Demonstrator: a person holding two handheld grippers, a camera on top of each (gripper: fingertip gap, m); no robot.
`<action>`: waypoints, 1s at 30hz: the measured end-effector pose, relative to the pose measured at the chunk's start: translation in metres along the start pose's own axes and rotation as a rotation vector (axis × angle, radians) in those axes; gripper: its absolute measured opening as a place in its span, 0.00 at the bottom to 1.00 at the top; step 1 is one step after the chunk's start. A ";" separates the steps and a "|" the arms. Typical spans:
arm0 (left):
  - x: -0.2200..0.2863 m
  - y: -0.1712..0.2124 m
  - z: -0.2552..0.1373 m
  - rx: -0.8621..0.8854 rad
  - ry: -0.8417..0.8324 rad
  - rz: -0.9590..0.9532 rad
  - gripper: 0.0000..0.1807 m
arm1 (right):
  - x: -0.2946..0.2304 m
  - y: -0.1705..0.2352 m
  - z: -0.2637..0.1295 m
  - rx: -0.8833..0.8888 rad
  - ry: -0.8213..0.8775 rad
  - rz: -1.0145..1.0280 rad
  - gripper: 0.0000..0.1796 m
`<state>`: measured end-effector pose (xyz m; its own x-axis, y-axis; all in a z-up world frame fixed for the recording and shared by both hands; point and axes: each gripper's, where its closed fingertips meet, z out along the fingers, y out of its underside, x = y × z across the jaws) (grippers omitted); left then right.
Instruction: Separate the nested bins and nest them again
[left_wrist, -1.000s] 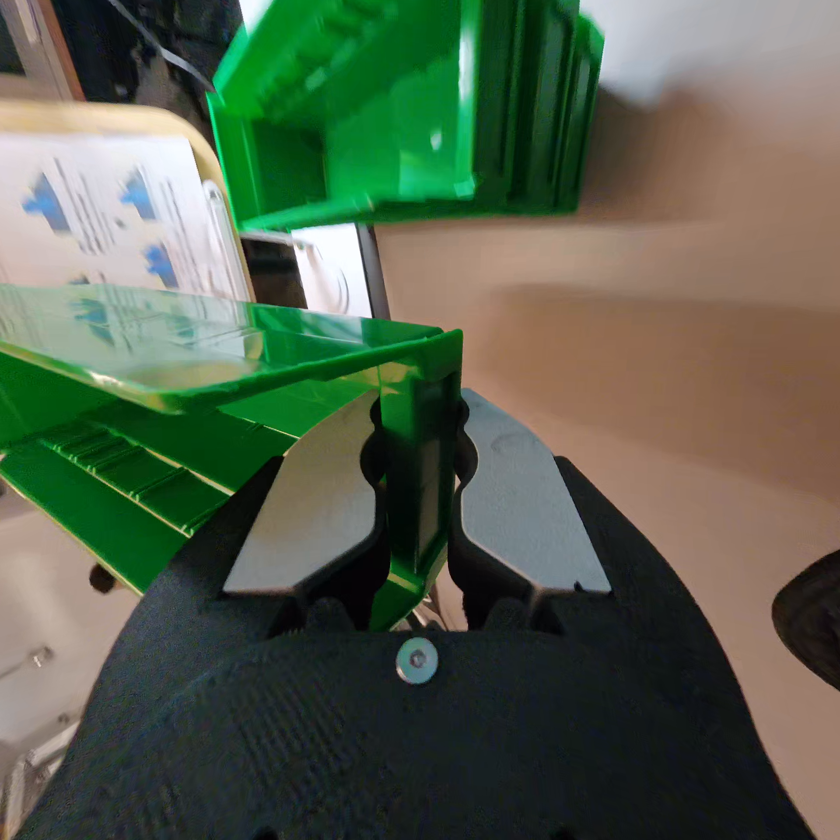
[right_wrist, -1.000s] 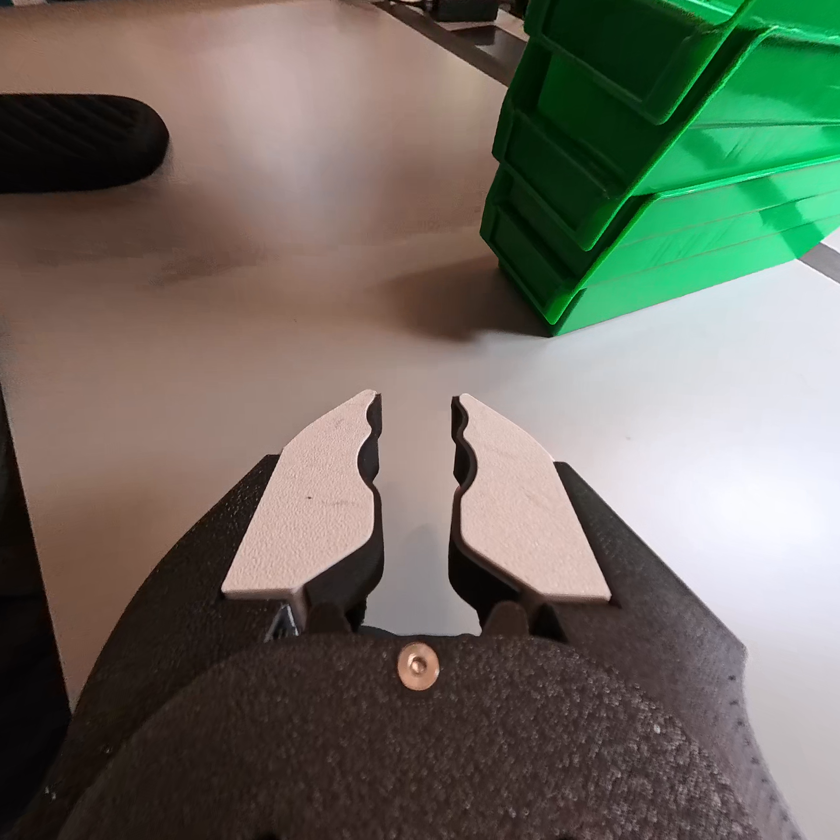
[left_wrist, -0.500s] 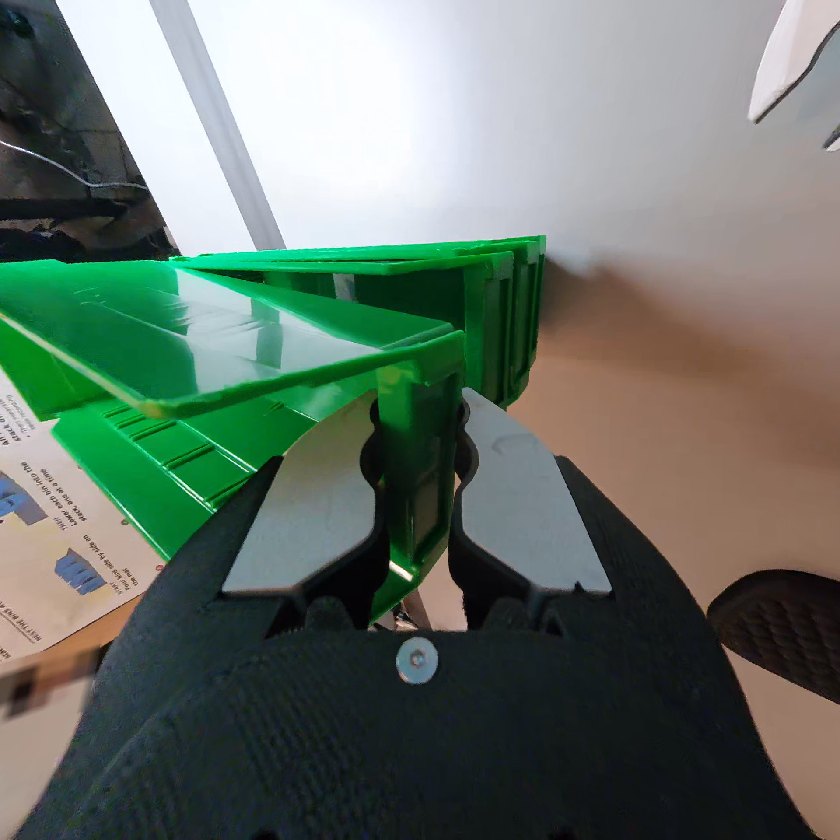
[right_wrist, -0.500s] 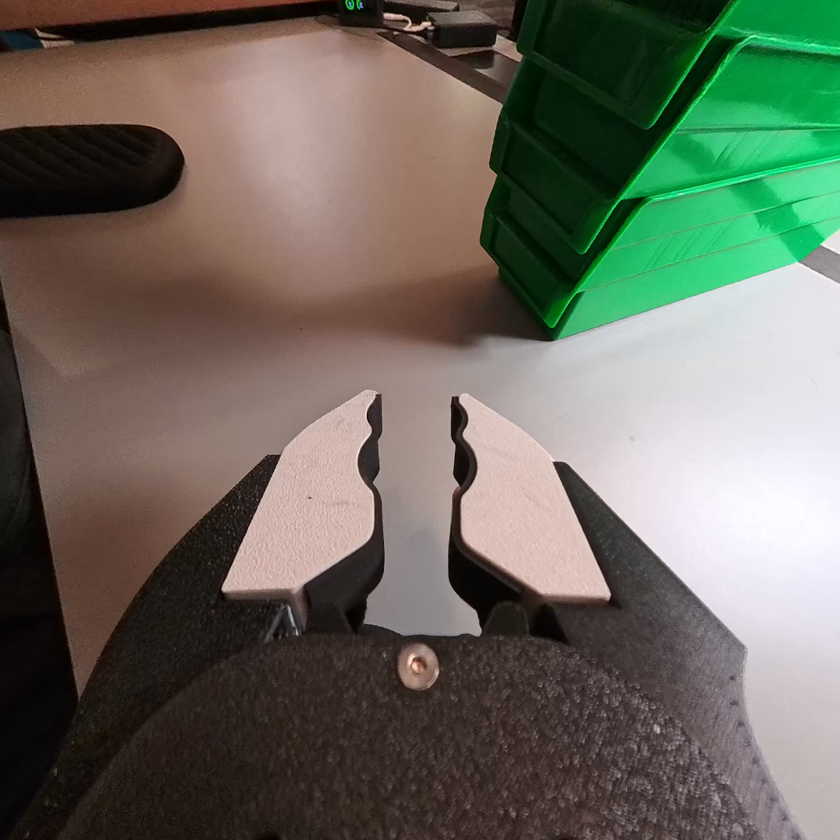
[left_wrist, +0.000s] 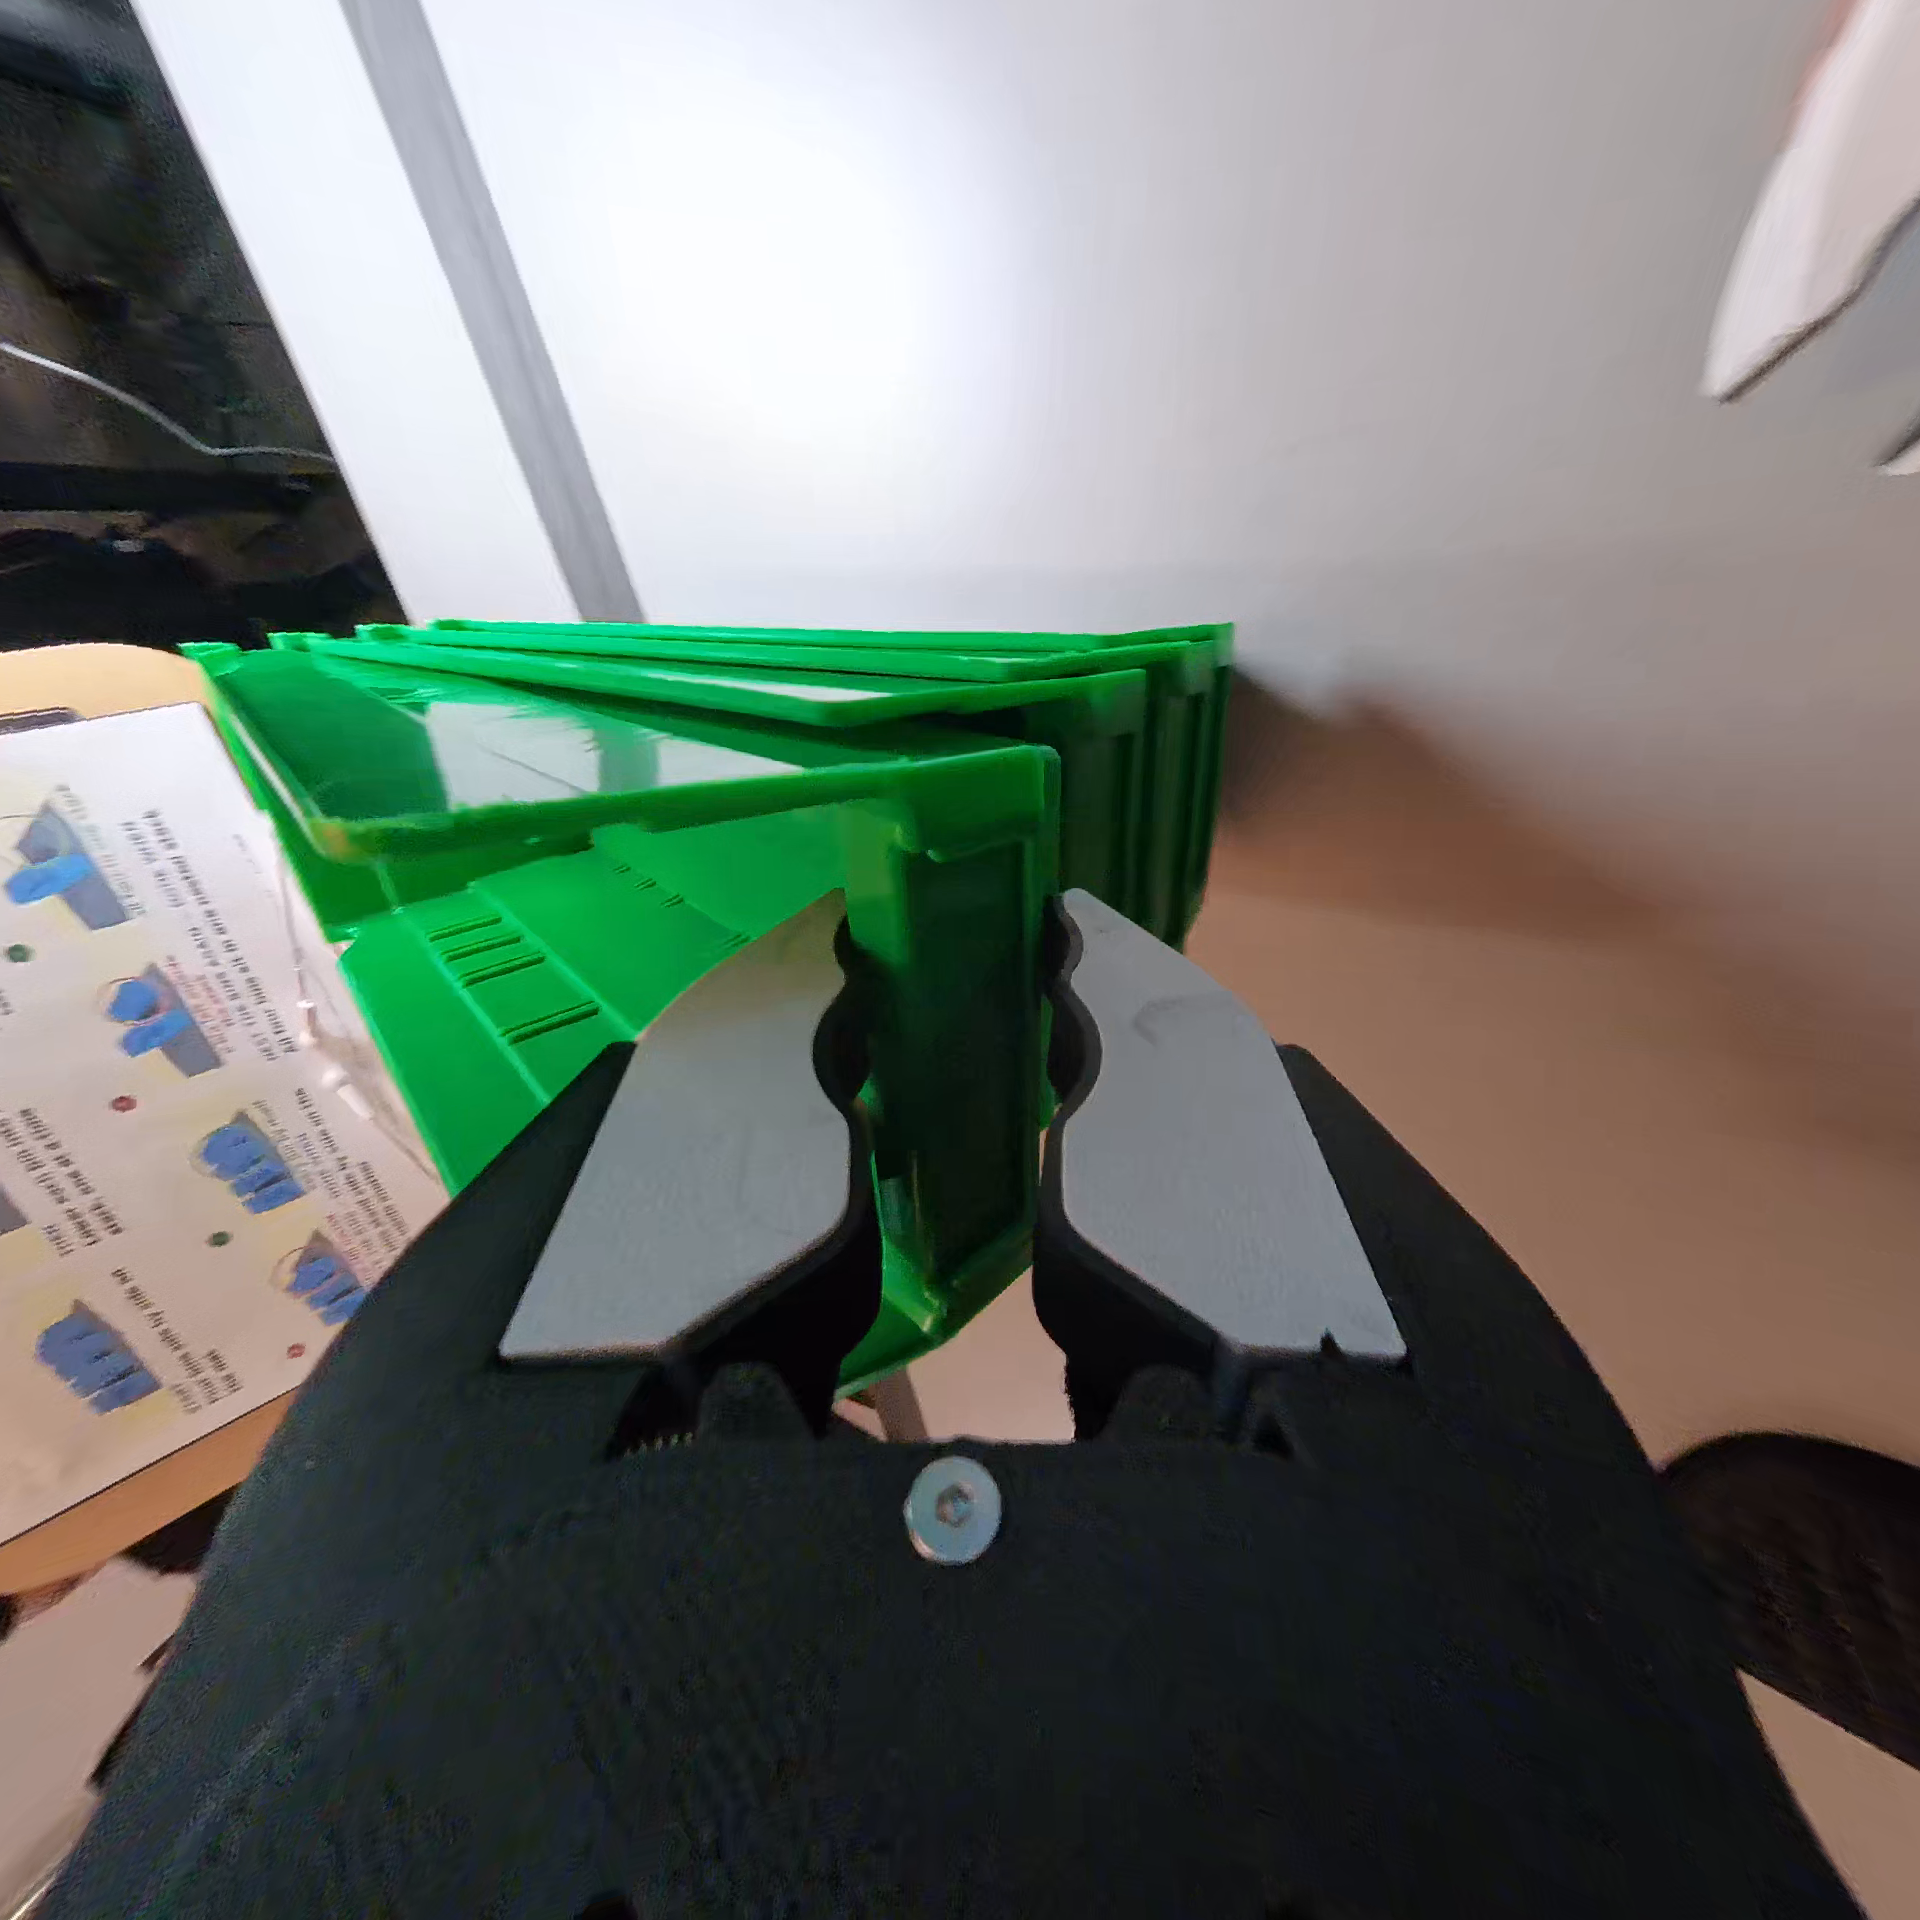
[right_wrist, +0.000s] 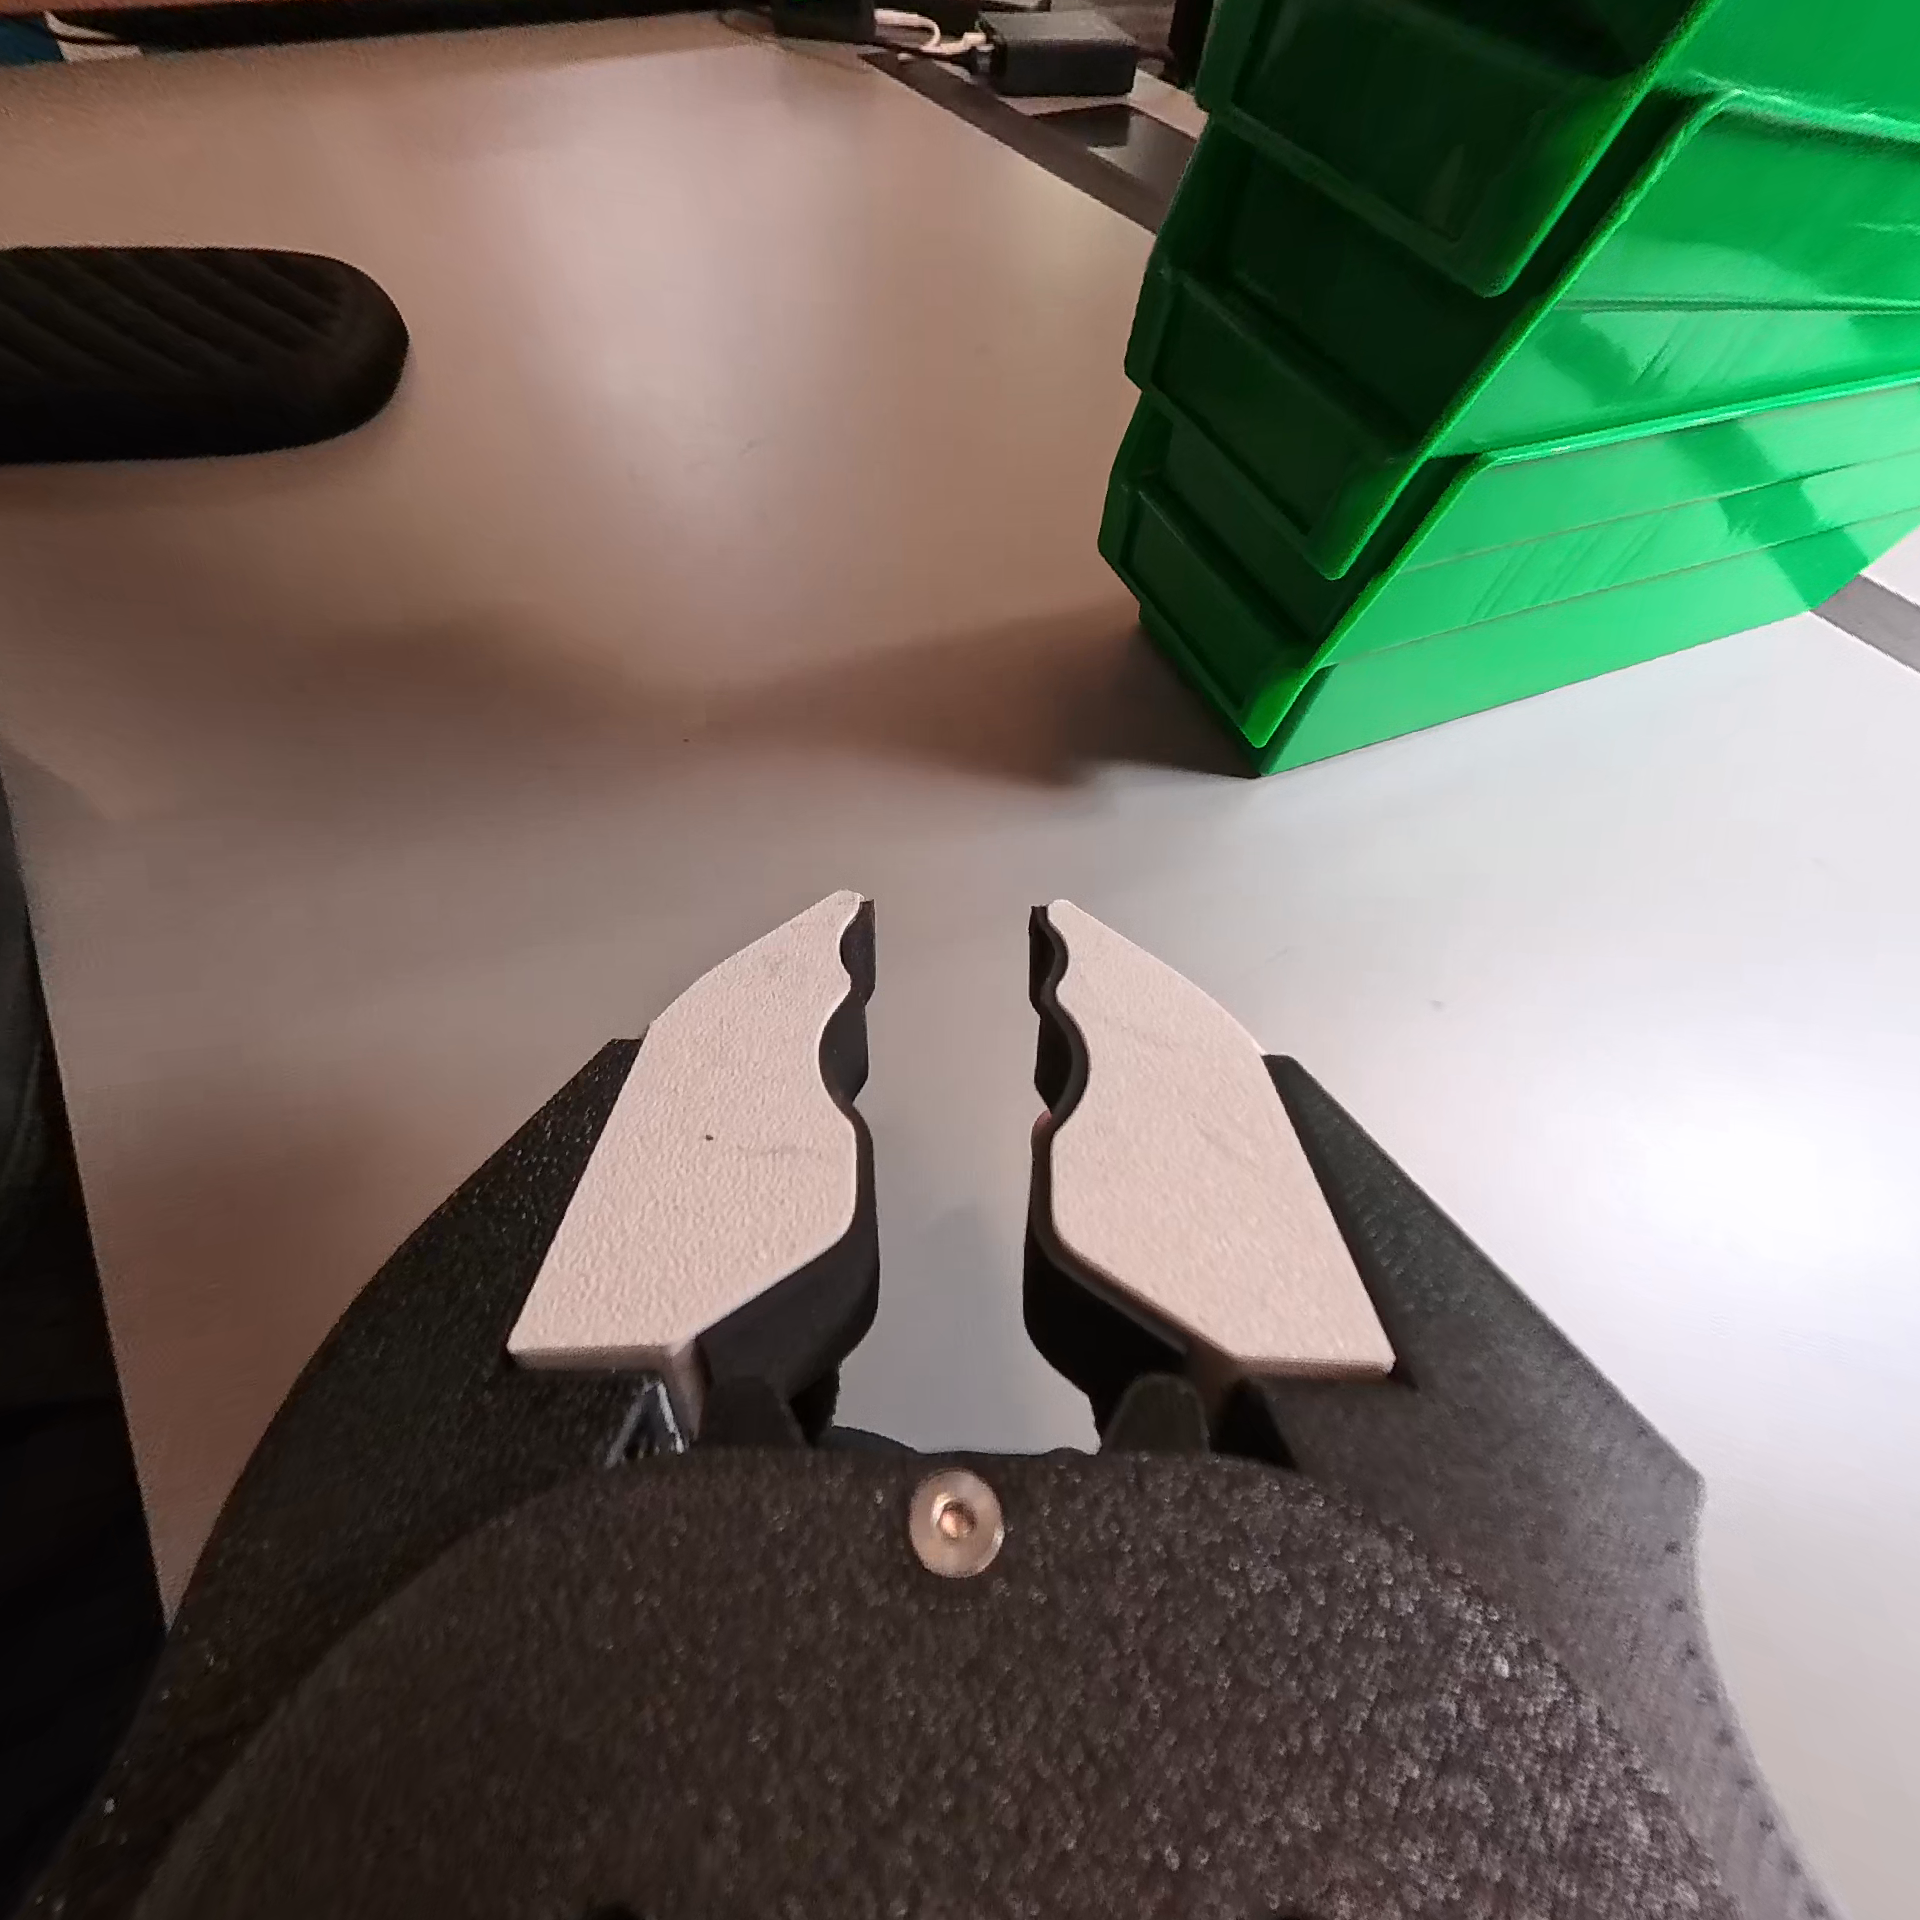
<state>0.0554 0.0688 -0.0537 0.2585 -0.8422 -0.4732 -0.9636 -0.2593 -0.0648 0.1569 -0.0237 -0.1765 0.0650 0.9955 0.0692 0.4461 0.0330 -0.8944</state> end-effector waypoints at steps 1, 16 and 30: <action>-0.002 0.001 0.005 -0.006 -0.024 0.010 0.18 | 0.000 0.000 0.000 0.003 0.003 -0.004 0.16; 0.009 0.020 -0.068 0.575 -0.242 -0.262 0.28 | 0.011 -0.007 -0.006 0.055 0.046 0.055 0.17; 0.079 0.119 0.086 0.868 0.007 -0.934 0.40 | 0.081 -0.034 0.050 0.009 0.131 0.017 0.45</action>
<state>-0.0449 0.0123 -0.1739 0.8570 -0.5109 0.0671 -0.1434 -0.3614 -0.9213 0.1027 0.0599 -0.1622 0.1890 0.9758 0.1103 0.4361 0.0172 -0.8997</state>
